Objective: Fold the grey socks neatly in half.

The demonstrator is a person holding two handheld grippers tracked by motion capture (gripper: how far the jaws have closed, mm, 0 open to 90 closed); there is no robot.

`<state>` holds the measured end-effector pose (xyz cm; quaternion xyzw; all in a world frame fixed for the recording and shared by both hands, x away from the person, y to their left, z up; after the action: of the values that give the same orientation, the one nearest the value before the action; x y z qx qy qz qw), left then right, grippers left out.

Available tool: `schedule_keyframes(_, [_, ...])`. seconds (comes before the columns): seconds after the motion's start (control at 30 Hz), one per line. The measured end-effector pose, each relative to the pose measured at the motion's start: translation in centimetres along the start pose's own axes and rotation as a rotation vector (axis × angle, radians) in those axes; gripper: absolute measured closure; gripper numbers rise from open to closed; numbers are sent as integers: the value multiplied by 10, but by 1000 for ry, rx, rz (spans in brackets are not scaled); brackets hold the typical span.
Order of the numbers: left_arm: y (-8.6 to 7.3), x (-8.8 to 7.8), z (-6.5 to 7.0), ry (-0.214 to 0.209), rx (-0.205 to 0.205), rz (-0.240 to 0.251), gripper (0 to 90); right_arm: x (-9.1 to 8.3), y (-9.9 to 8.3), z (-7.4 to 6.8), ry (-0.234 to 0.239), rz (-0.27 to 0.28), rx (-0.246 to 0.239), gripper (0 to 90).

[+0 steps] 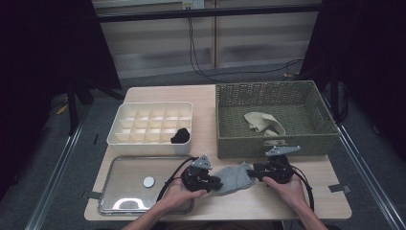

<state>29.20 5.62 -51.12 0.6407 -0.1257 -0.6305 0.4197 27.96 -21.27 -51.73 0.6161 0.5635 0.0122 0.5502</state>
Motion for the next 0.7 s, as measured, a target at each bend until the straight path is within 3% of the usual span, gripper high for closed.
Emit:
schedule_keyframes(0.13, [0, 0, 0, 1, -1, 2, 730, 2, -2, -4, -23, 5, -41, 581])
schedule_keyframes(0.33, [0, 0, 0, 7, -3, -3, 730, 5, 0, -8, -20, -22, -32, 793])
schedule_keyframes(0.4, [1, -1, -1, 9, 1, -9, 730, 6, 0, -8, -11, -23, -17, 821])
schedule_keyframes(0.5, [1, 1, 1, 12, -8, 9, 725, 5, 0, -8, -10, -22, -2, 835])
schedule_keyframes(0.53, [2, -1, 1, 24, 5, -10, 719, 4, 0, -8, -4, -22, 4, 840])
schedule_keyframes(0.6, [3, -1, 1, 18, 11, 0, 720, 1, 2, -8, 6, 0, 7, 845])
schedule_keyframes(0.63, [4, -2, 2, 33, 8, 13, 726, -1, 3, -8, 12, 9, 11, 846])
schedule_keyframes(0.7, [8, -4, 2, 13, -9, 43, 730, -4, 4, -8, 19, 26, 11, 848])
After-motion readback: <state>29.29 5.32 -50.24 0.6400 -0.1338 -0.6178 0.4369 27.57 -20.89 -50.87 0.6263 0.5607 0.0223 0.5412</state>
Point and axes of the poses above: each handheld gripper's, and its own axes: x roughly forward along the jaws, y roughly out of its top, z roughly to its right, the point moved 2 cm from there along x, roughly forward along the jaws, and after that the axes turned 9 degrees about y, right-handed, at the moved point
